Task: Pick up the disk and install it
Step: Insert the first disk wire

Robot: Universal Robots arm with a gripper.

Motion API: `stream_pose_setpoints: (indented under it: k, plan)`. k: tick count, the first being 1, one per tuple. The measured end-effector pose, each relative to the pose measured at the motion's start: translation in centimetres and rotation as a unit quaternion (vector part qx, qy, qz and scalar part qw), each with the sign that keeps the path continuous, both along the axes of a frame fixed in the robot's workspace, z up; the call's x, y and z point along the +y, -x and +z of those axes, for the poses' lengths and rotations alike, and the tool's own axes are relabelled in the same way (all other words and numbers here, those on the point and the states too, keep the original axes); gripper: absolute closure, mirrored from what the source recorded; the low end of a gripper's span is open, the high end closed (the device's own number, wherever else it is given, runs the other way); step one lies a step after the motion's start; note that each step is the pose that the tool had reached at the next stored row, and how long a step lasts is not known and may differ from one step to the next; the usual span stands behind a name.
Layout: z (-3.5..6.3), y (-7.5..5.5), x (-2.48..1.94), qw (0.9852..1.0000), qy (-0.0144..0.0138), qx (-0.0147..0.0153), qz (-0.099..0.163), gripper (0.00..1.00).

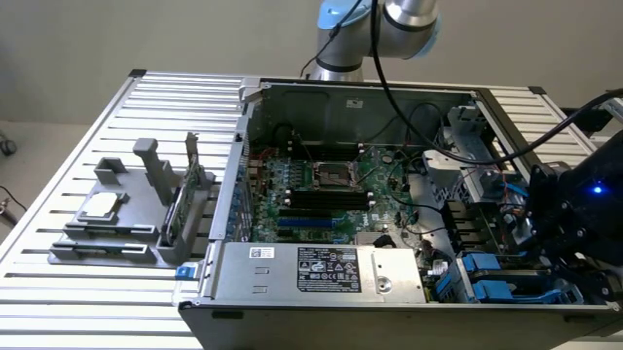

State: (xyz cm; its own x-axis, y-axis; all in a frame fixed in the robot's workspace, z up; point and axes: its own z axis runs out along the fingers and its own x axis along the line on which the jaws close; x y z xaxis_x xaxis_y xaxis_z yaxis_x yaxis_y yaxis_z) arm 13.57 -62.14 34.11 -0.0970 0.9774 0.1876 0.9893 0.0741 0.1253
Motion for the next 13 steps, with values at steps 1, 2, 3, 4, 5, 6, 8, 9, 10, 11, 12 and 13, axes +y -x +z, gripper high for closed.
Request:
stream_pose_setpoints:
  k: [1,2,3,4,5,6,8,9,10,11,12,13]
  plan:
    - [0.0,0.01,0.06,1.0,0.0008,0.0001,0.0,0.83]
    - [0.0,0.01,0.11,1.0,0.002,0.0002,-0.001,0.83]
    - [0.0,0.02,0.13,1.0,0.0037,0.0002,-0.002,0.83]
    - [0.0,0.03,0.14,1.0,0.0058,0.0002,-0.002,0.83]
    - [0.01,0.03,0.15,1.0,0.0088,0.0001,-0.003,0.83]
    - [0.01,0.04,0.16,0.9999,0.0122,0.0002,-0.003,0.83]
    - [0.0,0.06,0.17,0.9998,0.0184,0.0001,-0.004,0.83]
    - [0.0,0.06,0.19,0.9998,0.0201,0.0002,-0.005,0.83]
    - [0.0,0.07,0.22,0.9998,0.0212,0.0002,-0.006,0.83]
    - [0.0,0.07,0.24,0.9997,0.0222,0.0002,-0.006,0.83]
    - [0.0,0.07,0.26,0.9997,0.0231,0.0002,-0.006,0.83]
    - [0.0,0.07,0.27,0.9997,0.024,0.0002,-0.007,0.83]
